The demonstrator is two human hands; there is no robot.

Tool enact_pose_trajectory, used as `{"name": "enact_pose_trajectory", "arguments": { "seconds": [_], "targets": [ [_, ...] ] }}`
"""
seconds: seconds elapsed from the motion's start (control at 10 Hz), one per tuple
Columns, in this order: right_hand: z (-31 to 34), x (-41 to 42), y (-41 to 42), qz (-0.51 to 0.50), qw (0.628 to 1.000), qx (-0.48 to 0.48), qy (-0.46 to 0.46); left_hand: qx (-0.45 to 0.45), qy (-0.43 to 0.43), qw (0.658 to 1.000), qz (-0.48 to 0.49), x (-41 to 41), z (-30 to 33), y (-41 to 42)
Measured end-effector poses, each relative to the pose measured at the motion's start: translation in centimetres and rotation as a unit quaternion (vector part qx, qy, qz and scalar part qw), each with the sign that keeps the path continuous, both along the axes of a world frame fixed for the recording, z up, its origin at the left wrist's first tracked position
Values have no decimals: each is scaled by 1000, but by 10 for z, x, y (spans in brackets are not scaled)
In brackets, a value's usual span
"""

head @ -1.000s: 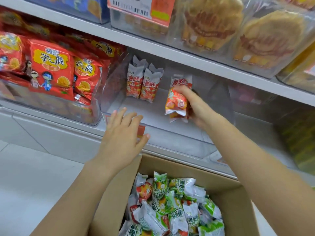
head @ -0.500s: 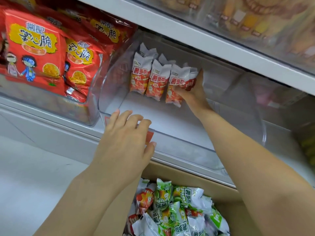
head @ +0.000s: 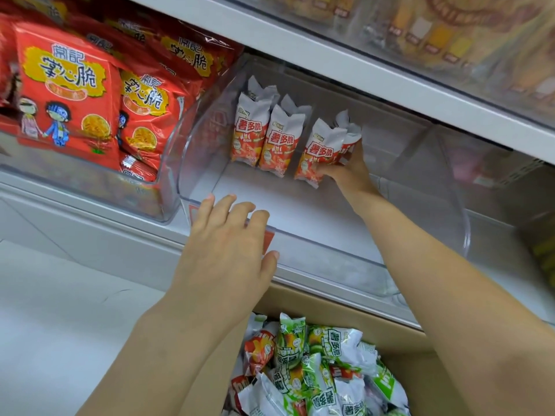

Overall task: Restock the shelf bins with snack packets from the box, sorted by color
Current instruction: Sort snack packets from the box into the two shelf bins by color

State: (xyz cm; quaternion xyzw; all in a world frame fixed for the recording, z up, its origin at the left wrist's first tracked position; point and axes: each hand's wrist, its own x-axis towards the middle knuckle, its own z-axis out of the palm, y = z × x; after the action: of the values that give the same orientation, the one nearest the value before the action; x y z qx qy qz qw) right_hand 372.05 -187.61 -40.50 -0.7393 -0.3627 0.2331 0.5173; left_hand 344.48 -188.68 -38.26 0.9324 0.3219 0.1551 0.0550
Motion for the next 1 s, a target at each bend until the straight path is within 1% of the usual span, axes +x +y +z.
{"name": "enact_pose_trajectory", "arguments": {
  "seconds": [0.1,0.2,0.3,0.4,0.5,0.6,0.7,0.8,0.9,1.0],
  "targets": [
    [3,2,4,32,999,-7,28,0,0,1000,0,0,0,-1],
    [3,-1,11,86,996,-19,18,5,-4,1000,1,0,-2,0],
    [4,-7,17,81,996,-4,42,15,-6,1000,-2,1,-2,0],
    [2,-5,16,33,999,27,28,19,-7,1000,-1,1,-1,0],
    [1,-7,13,-50,997,20,-49,20,-9,1000,-1,1,-1,0],
    [3,-15,15,-132,984,-23,-117,21,-9,1000,1,1,-1,0],
    [6,-19,20,-174,975,-74,-119,25,-11,1000,0,1,-2,0],
    [3,-15,20,-188,976,-69,-83,25,-14,1000,1,1,-2,0],
    [-2,-11,16,-151,987,-28,-35,22,-16,1000,1,1,-2,0],
    [-1,-12,17,-109,994,-3,-20,23,-14,1000,2,1,-2,-1]
  ]
}}
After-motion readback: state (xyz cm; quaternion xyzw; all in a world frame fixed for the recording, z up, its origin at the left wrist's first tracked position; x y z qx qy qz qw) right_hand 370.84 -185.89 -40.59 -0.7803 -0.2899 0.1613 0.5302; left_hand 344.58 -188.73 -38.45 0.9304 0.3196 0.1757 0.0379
